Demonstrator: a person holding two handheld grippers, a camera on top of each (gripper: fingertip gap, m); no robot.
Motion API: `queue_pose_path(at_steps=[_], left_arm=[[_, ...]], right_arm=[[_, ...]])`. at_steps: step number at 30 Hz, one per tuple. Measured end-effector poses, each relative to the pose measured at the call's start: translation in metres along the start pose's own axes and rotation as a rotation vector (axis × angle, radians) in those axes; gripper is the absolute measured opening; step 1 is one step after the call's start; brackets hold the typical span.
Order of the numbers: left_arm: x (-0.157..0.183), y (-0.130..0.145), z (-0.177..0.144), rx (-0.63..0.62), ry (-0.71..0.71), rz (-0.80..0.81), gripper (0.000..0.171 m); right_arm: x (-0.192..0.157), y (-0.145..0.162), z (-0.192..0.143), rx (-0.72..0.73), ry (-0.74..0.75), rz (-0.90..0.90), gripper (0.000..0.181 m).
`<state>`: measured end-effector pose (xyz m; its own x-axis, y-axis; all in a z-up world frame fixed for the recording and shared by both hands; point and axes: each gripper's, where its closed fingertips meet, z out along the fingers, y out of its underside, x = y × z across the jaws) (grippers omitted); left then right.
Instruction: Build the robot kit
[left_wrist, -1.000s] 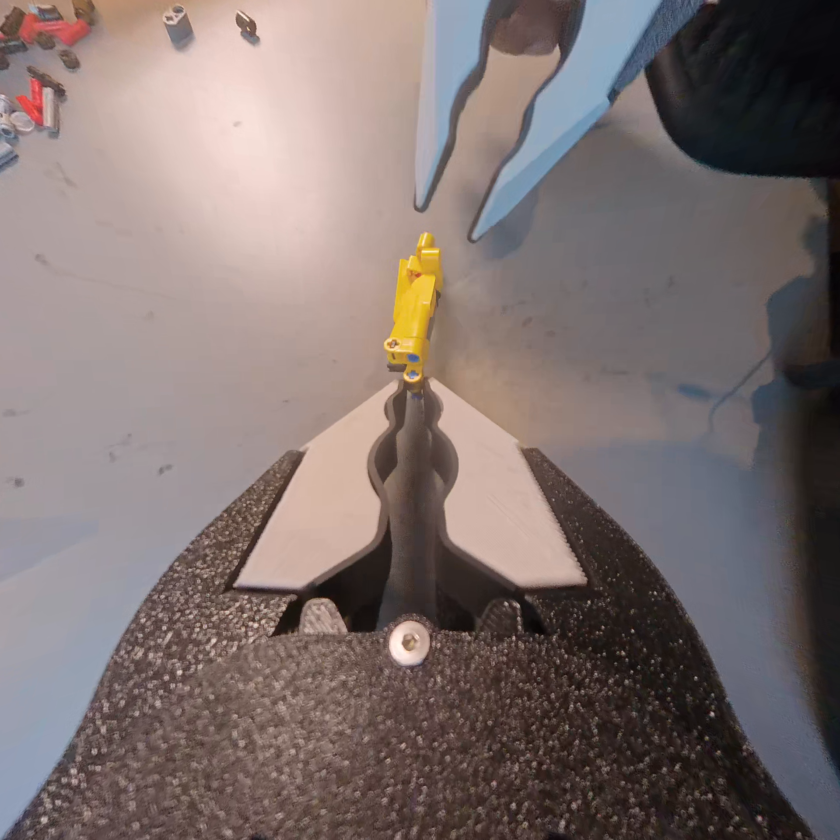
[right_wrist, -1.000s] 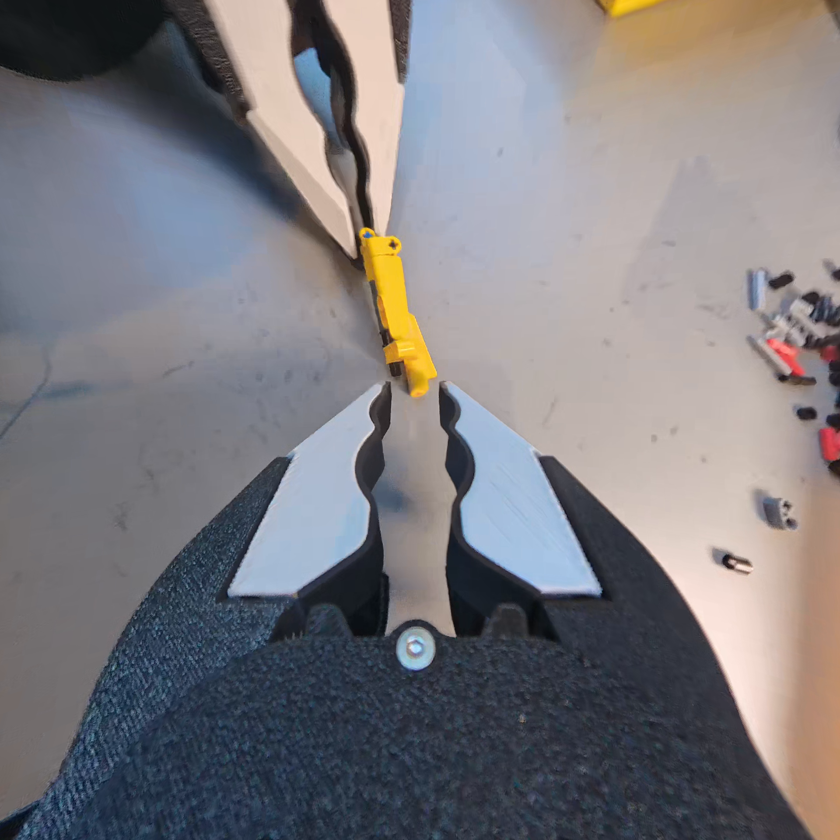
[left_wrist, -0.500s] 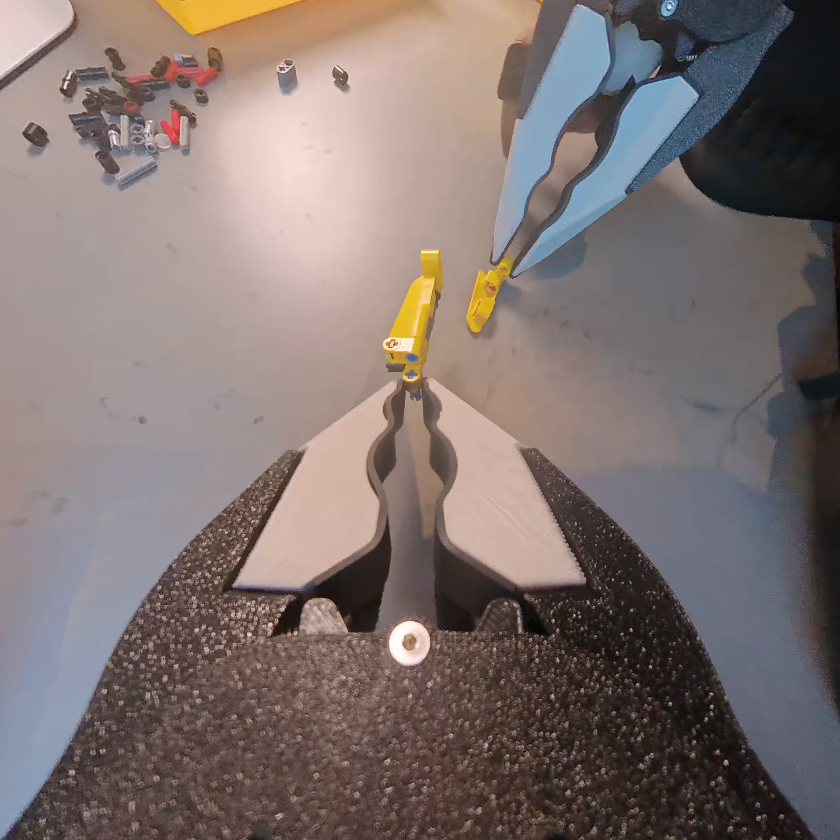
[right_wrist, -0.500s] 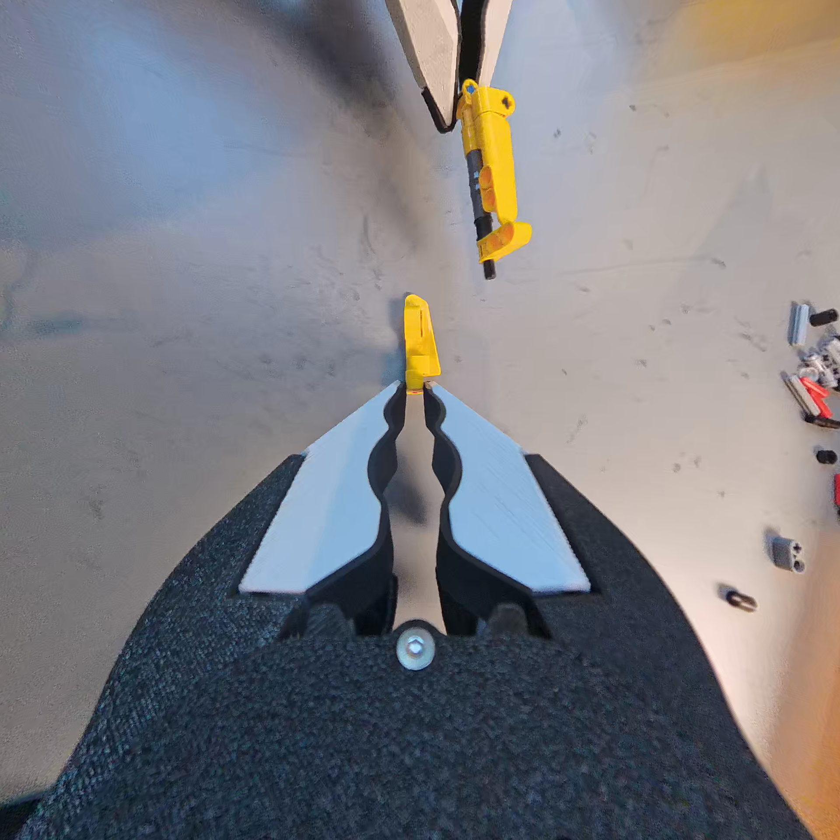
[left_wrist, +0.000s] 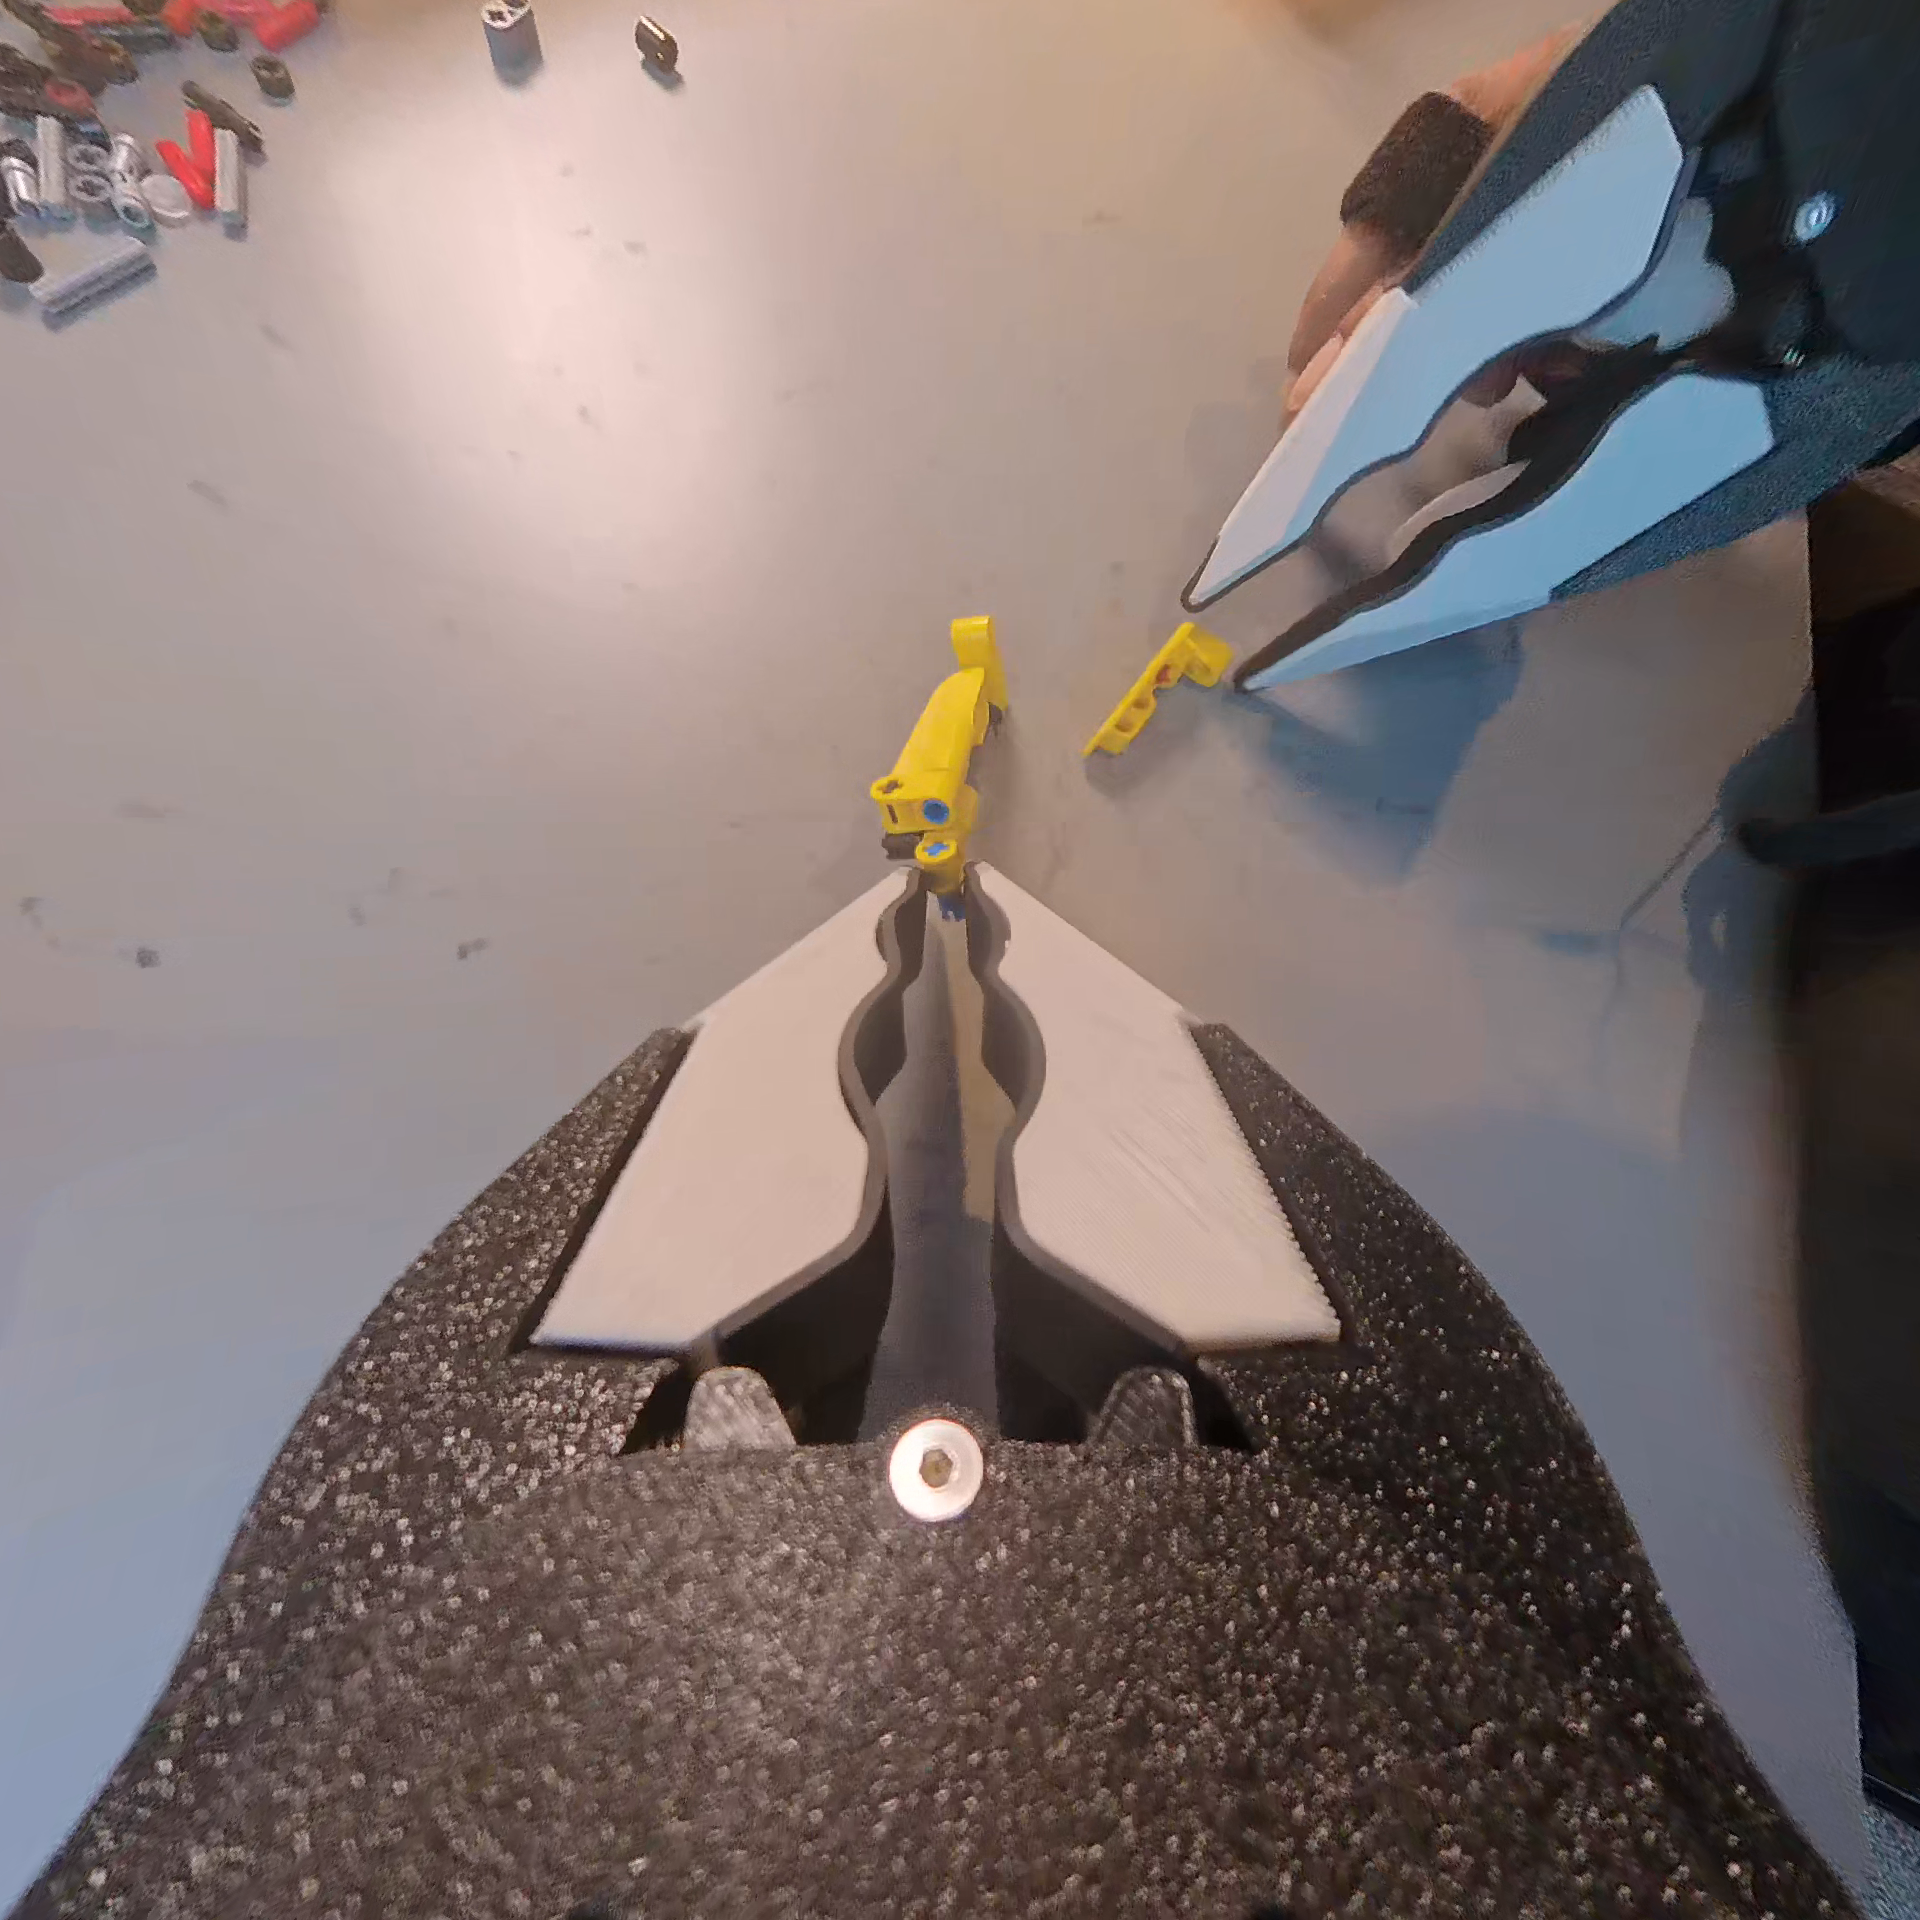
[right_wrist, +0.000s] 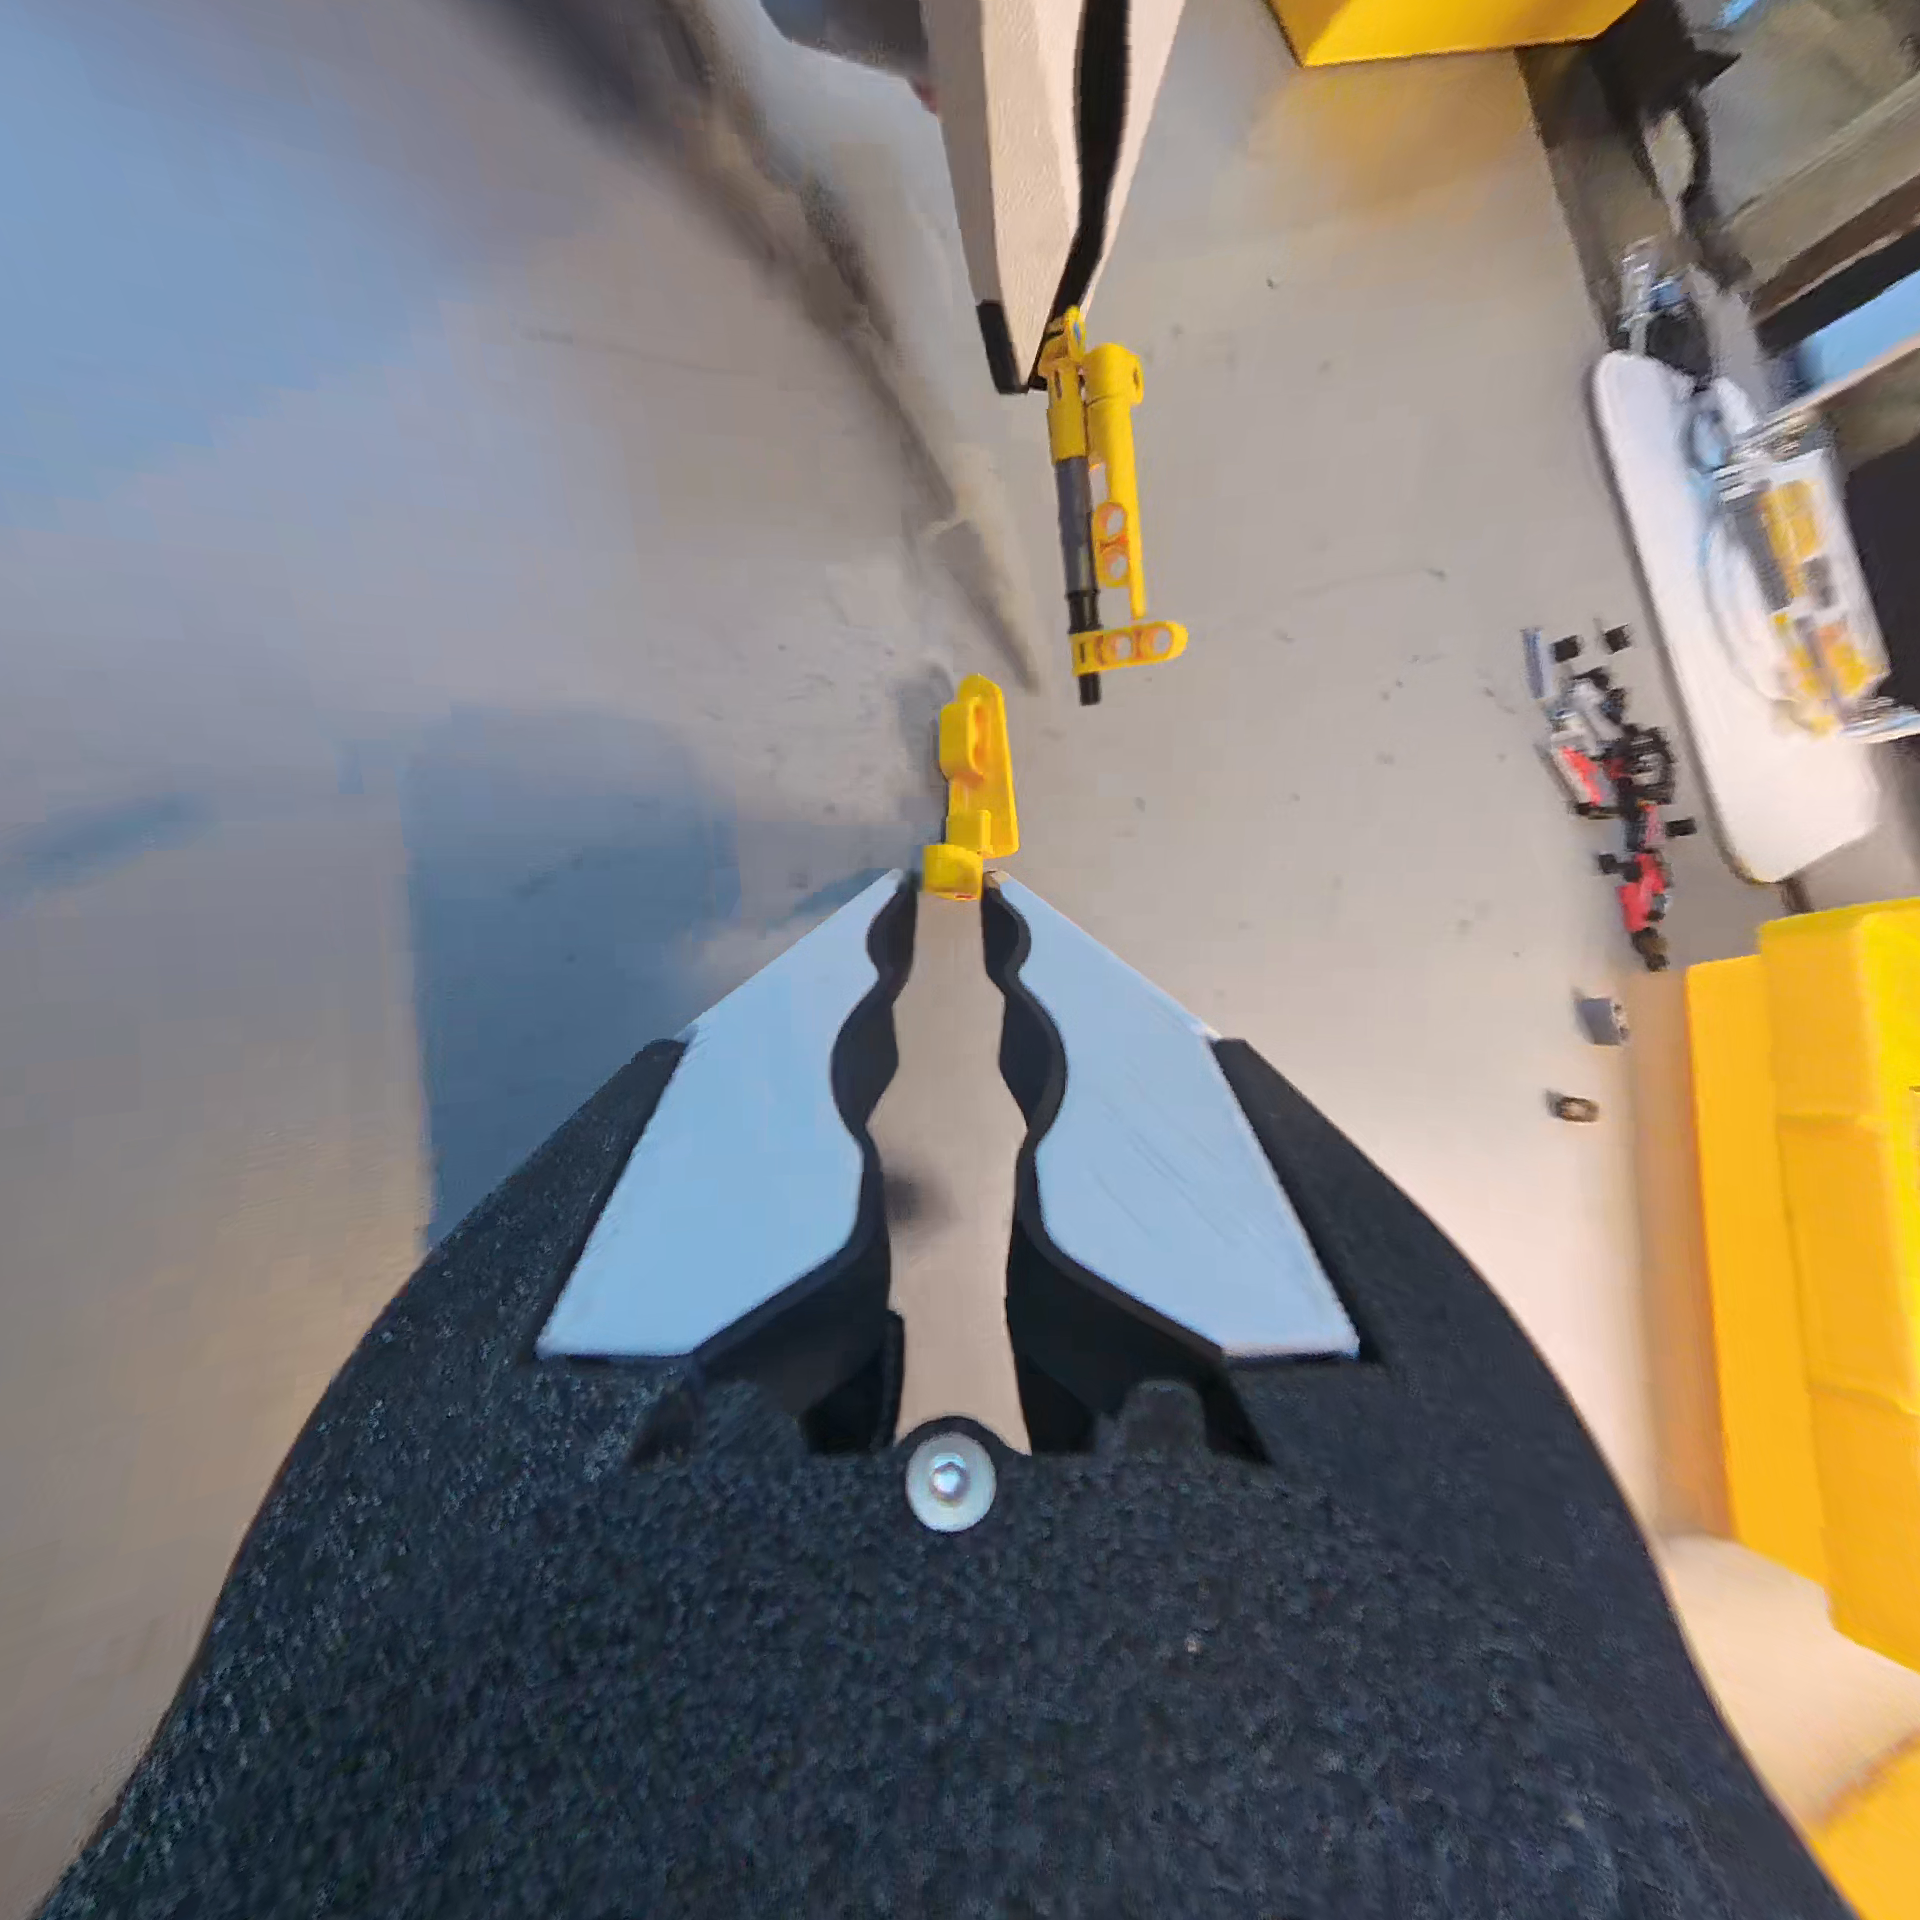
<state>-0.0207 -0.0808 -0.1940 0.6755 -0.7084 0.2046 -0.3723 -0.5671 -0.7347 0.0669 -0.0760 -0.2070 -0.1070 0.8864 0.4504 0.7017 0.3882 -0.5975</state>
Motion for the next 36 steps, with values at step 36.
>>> queue_pose_path(at_steps=[36], left_arm=[[0.017,-0.028,-0.029,0.187,0.089,0.109,0.031]], right_arm=[[0.033,-0.097,-0.01,0.671,-0.358,0.193,0.006]])
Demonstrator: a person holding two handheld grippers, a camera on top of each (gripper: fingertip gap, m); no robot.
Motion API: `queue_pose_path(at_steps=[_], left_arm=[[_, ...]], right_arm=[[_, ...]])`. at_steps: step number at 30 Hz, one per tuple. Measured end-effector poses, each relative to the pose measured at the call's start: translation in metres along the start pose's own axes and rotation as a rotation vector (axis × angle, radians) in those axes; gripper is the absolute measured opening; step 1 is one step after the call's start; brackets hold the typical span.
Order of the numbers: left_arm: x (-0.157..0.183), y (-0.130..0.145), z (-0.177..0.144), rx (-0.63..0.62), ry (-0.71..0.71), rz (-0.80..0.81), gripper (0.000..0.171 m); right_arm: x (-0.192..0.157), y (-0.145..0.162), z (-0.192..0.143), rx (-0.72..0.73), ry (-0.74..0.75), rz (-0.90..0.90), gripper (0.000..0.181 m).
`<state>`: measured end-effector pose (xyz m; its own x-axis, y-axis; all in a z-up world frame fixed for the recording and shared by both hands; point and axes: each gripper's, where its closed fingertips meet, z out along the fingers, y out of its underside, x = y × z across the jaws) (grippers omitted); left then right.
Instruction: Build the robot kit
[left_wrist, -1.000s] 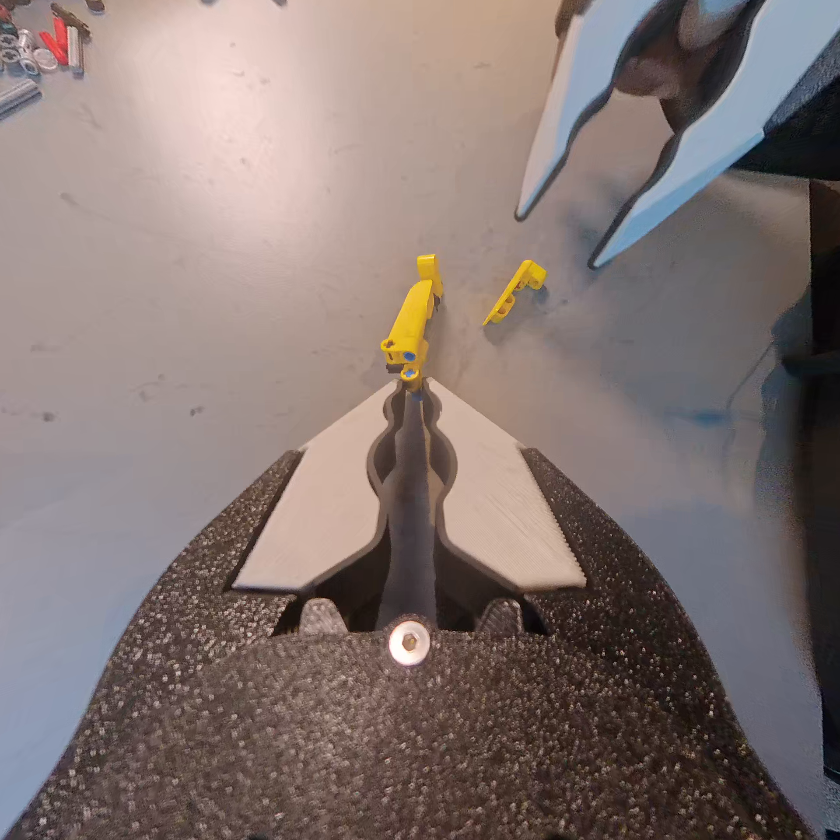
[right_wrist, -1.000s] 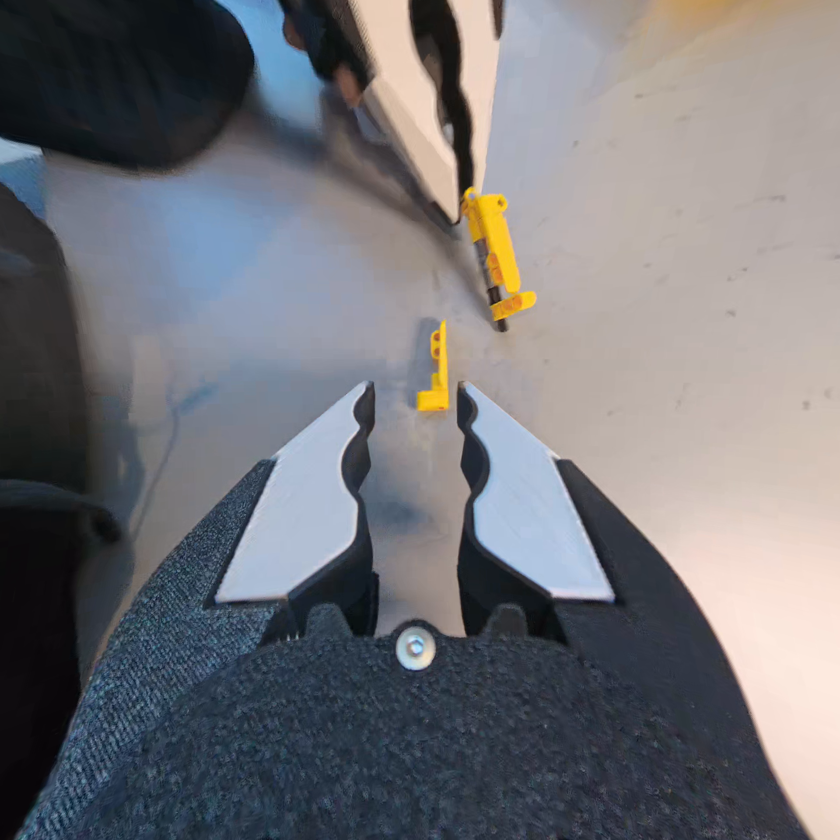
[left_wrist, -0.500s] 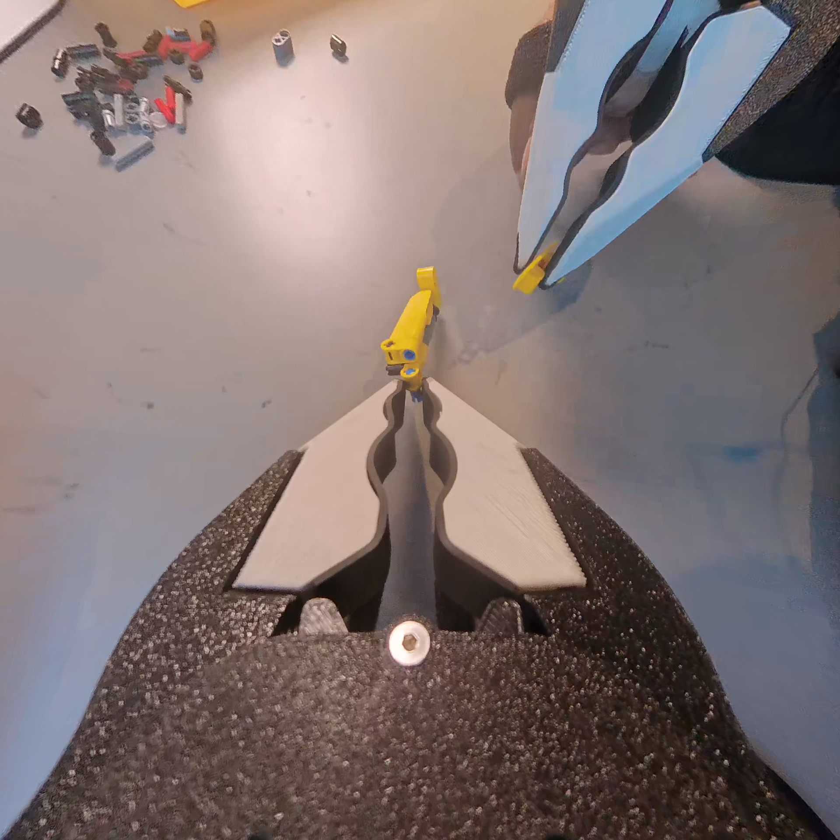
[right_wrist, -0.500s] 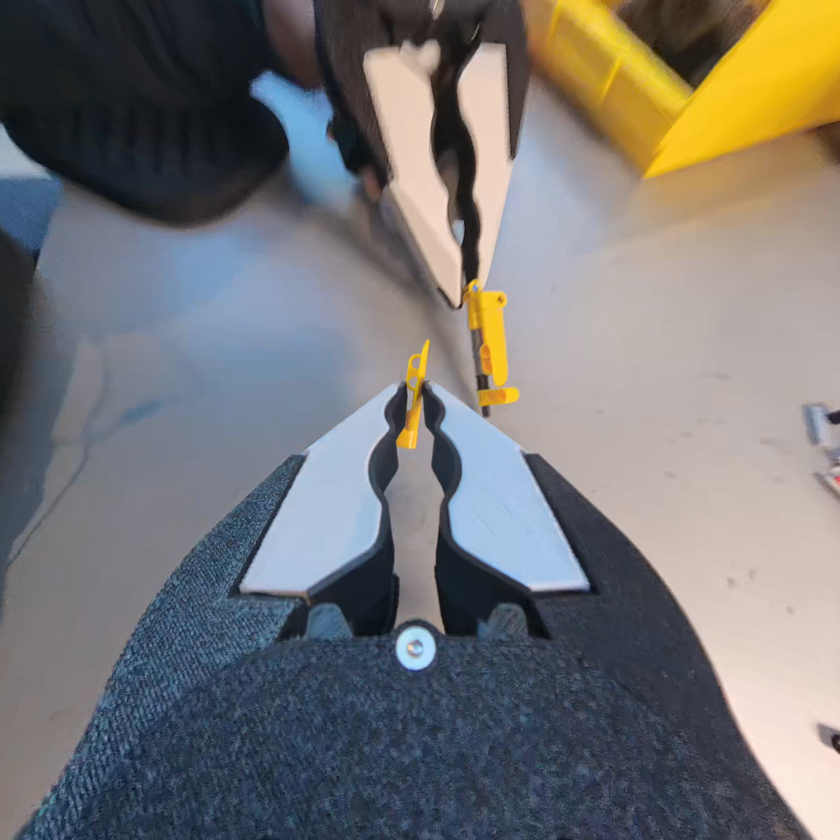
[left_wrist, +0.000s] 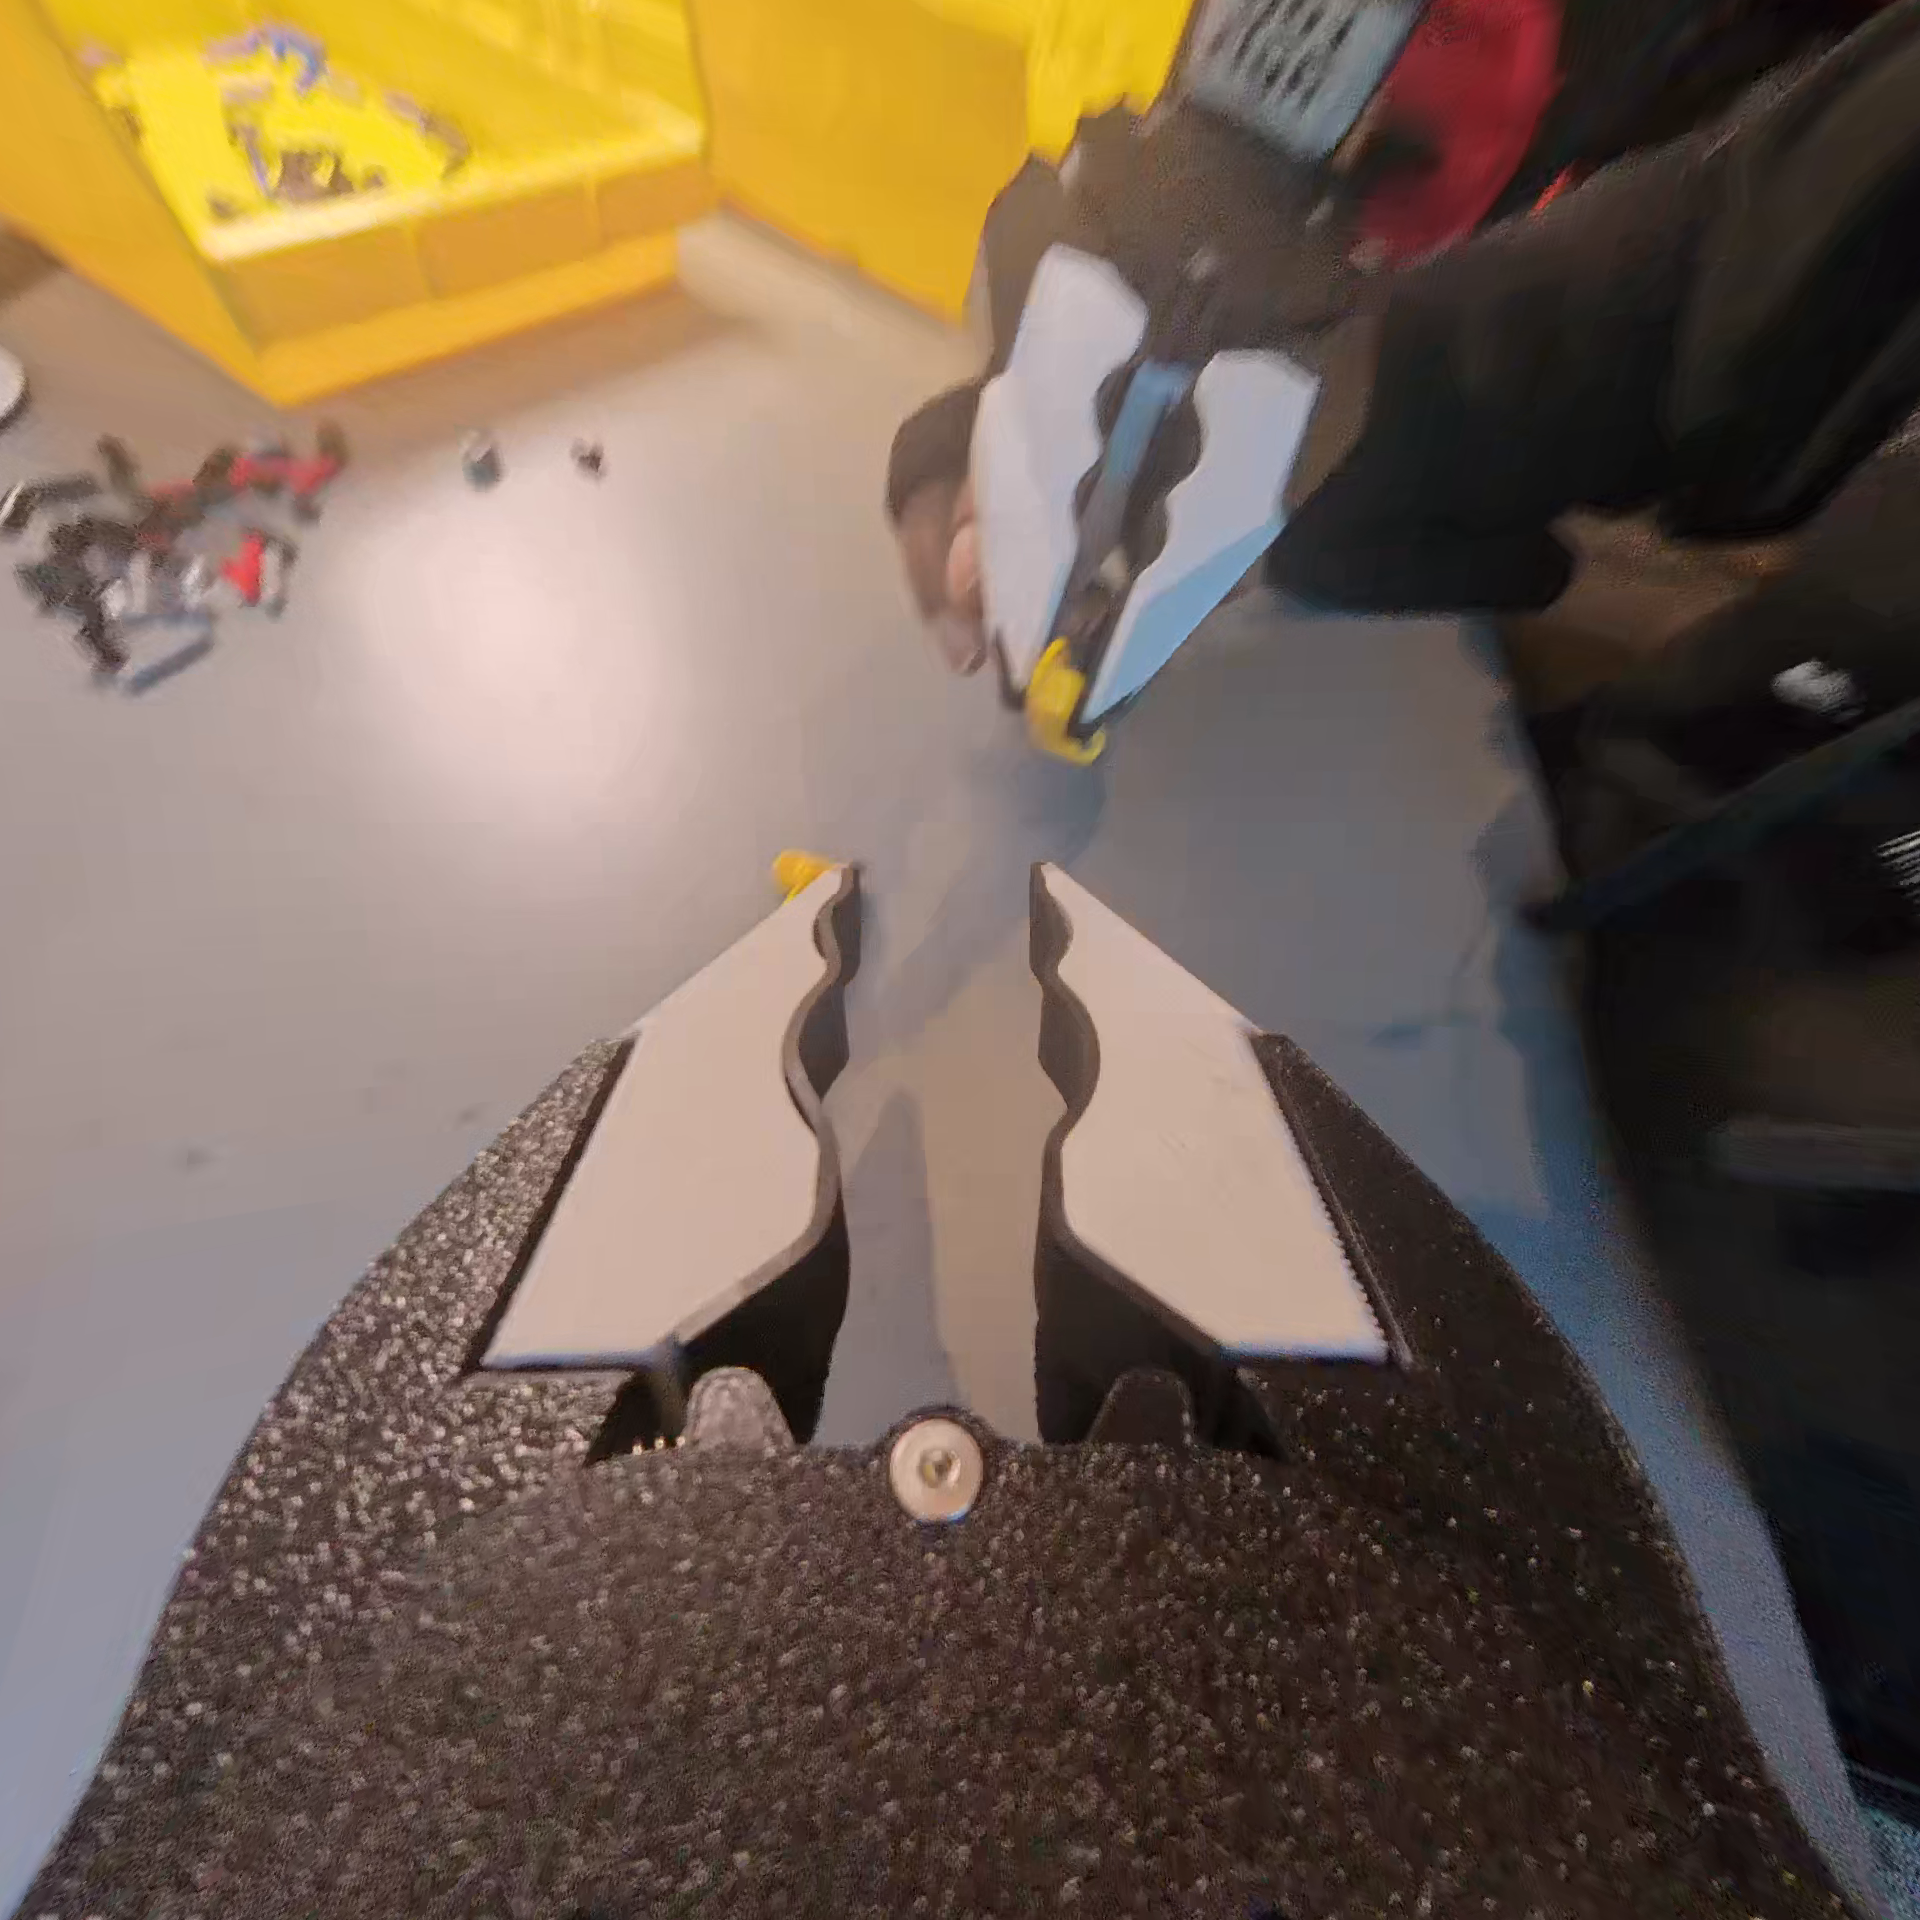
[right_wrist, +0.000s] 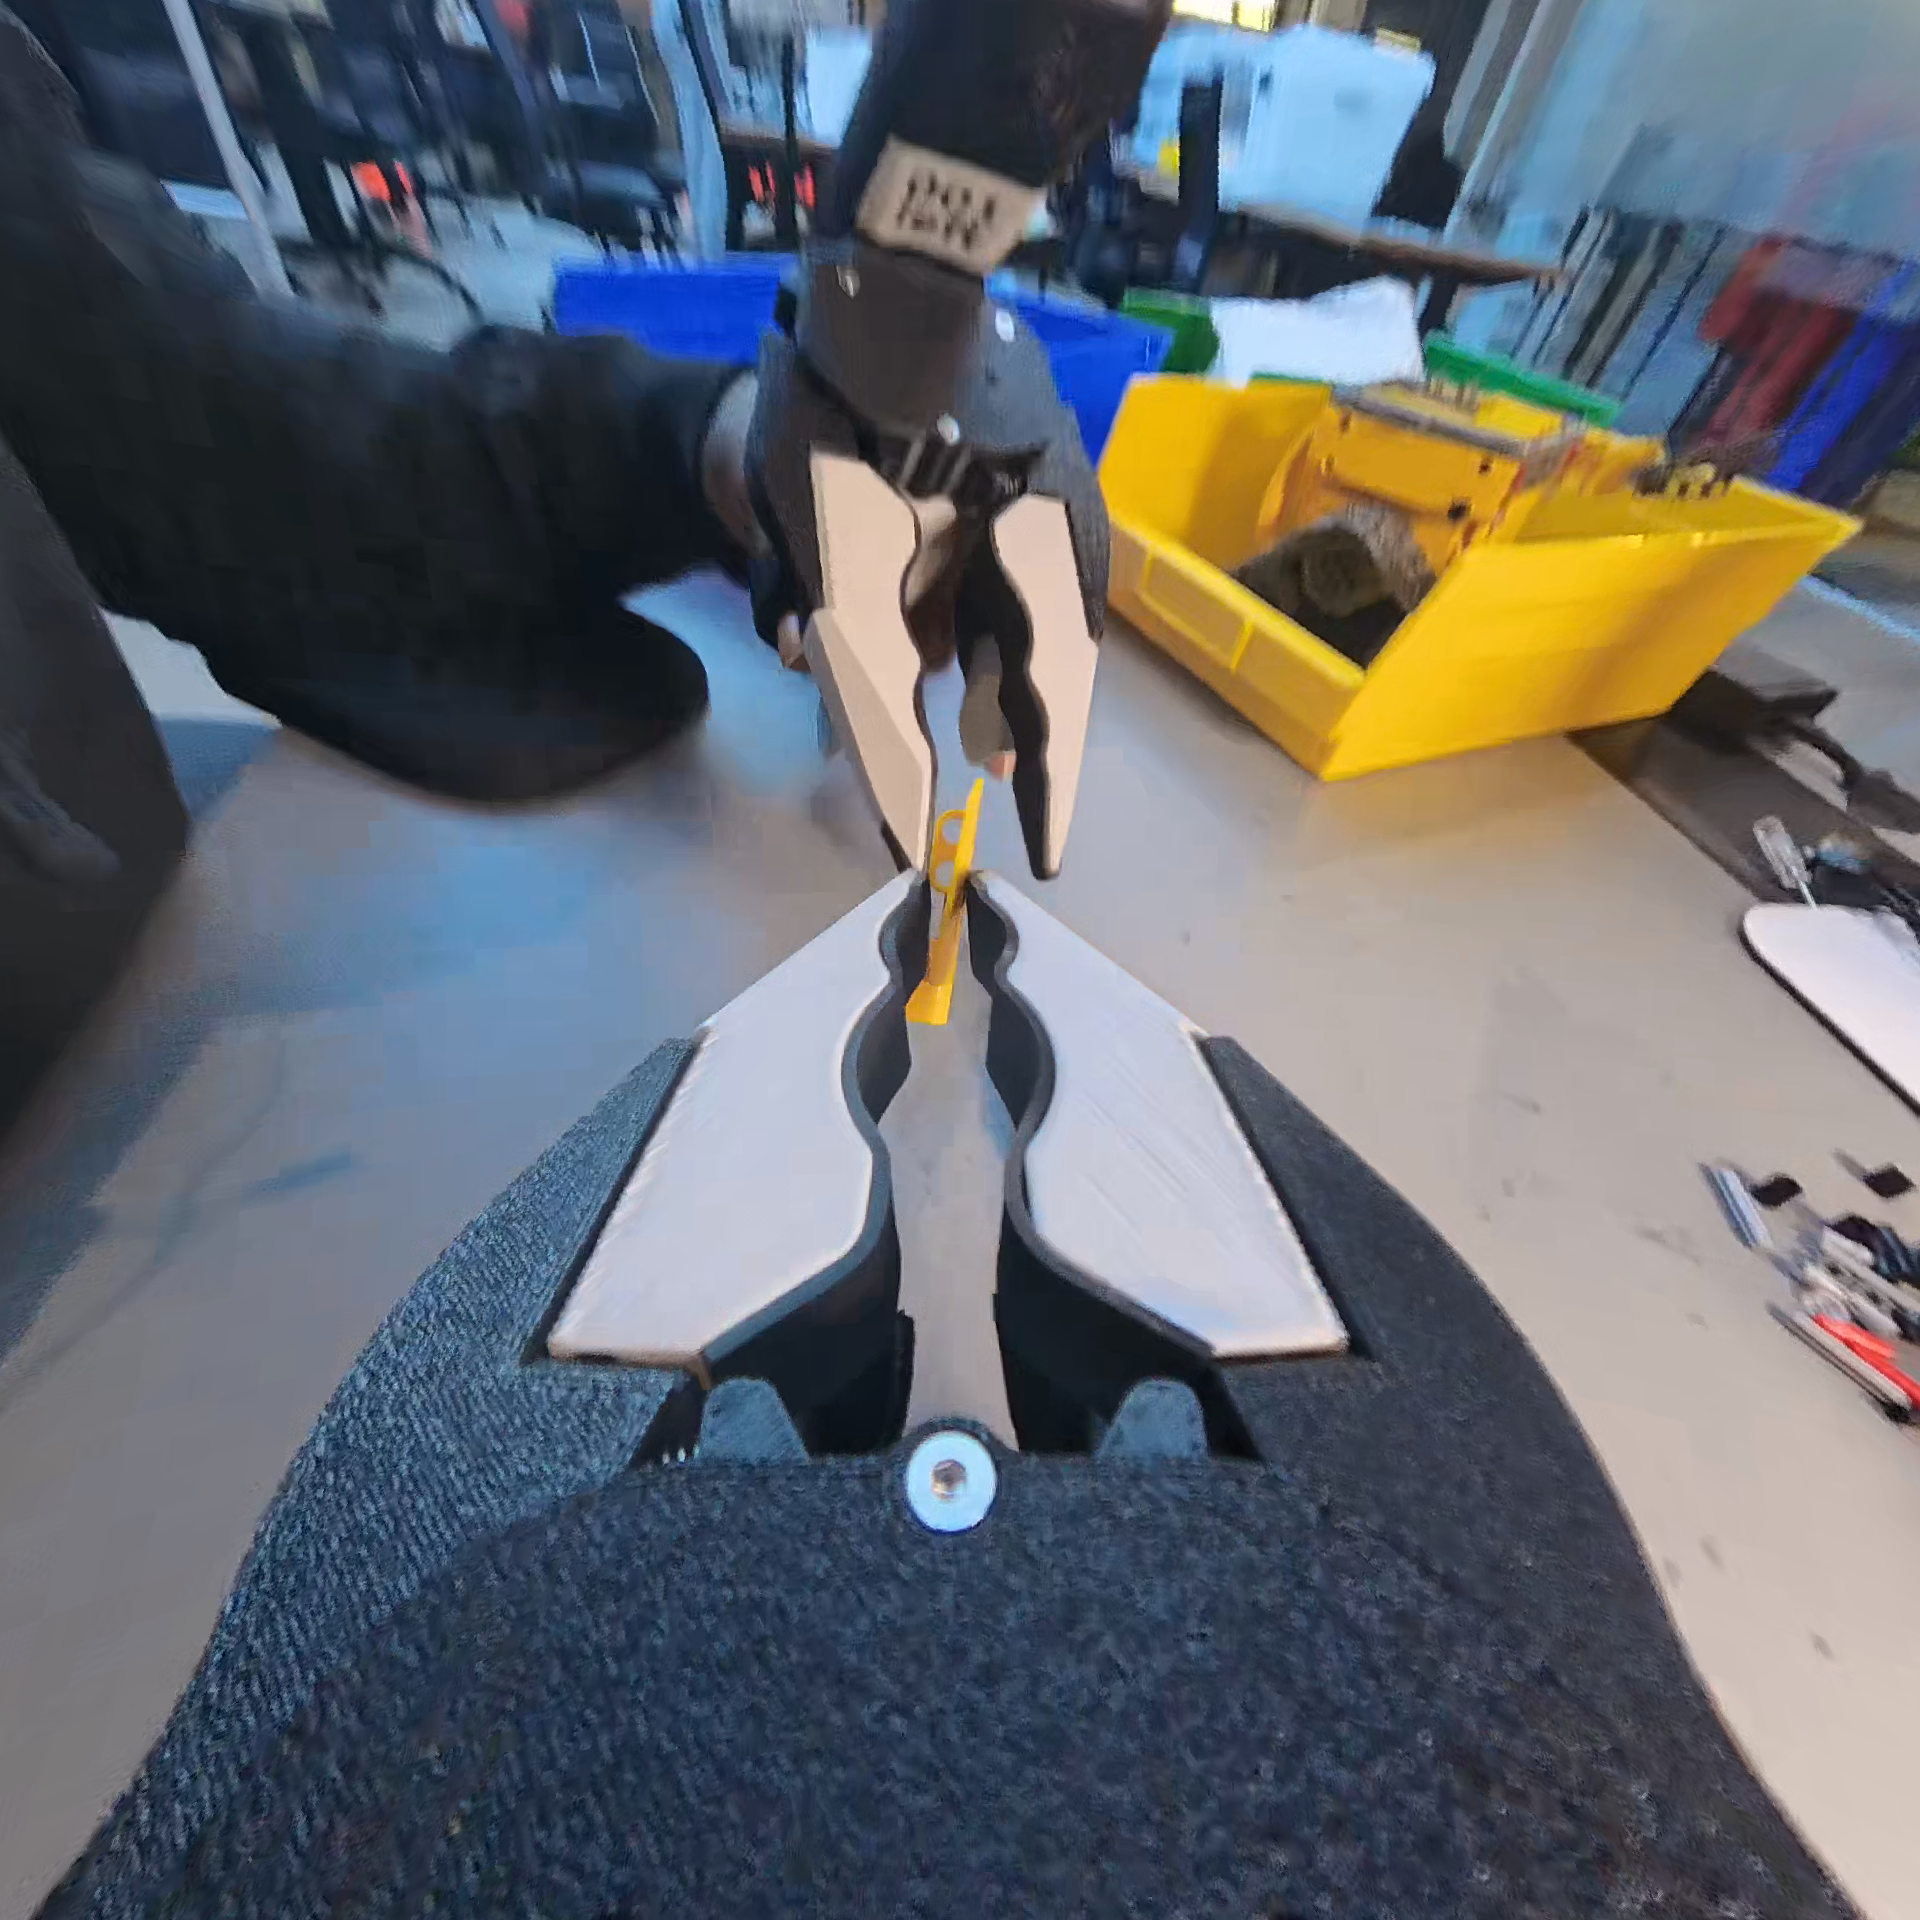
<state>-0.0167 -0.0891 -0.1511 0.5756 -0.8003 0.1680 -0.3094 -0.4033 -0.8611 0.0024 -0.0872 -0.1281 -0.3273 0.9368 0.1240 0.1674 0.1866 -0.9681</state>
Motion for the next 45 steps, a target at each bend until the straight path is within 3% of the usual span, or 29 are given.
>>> queue_pose_path(at_steps=[4,8,10,14,19,21,25,29,33,39,45], left_arm=[[0.04,-0.041,0.011,0.236,0.182,0.007,0.037],[0.047,-0.065,0.014,0.35,0.202,-0.013,0.017],[0.044,-0.061,0.017,0.325,0.174,0.007,0.012],[0.033,-0.039,0.032,0.184,0.077,0.044,0.007],[0.023,-0.02,0.053,0.05,-0.011,0.096,0.008],[0.018,-0.011,0.055,-0.003,-0.02,0.095,0.026],[-0.017,0.005,0.028,-0.085,-0.156,0.112,0.033],[-0.04,0.03,0.009,-0.127,-0.177,0.006,0.038],[-0.039,0.043,0.018,-0.195,-0.159,0.024,0.035],[-0.04,0.048,0.025,-0.236,-0.181,0.096,0.02],[-0.04,0.038,0.02,-0.199,-0.219,0.204,0.017]], right_arm=[[-0.004,-0.039,-0.007,0.237,-0.047,0.092,0.007],[-0.007,-0.05,-0.013,0.325,-0.081,0.148,0.007],[-0.004,-0.047,-0.017,0.317,-0.077,0.147,0.007],[-0.002,-0.023,-0.02,0.124,-0.101,0.092,0.017],[-0.003,0.0,-0.019,-0.091,-0.126,-0.008,0.007],[-0.001,0.012,-0.02,-0.155,-0.13,-0.013,0.007],[0.018,0.04,-0.027,-0.259,-0.093,-0.017,0.008],[0.021,0.057,-0.027,-0.306,-0.081,-0.022,0.008],[0.021,0.064,-0.027,-0.333,-0.074,-0.031,0.008],[0.021,0.073,-0.031,-0.358,-0.081,-0.008,0.01],[0.021,0.073,-0.031,-0.362,-0.08,-0.013,0.016]])
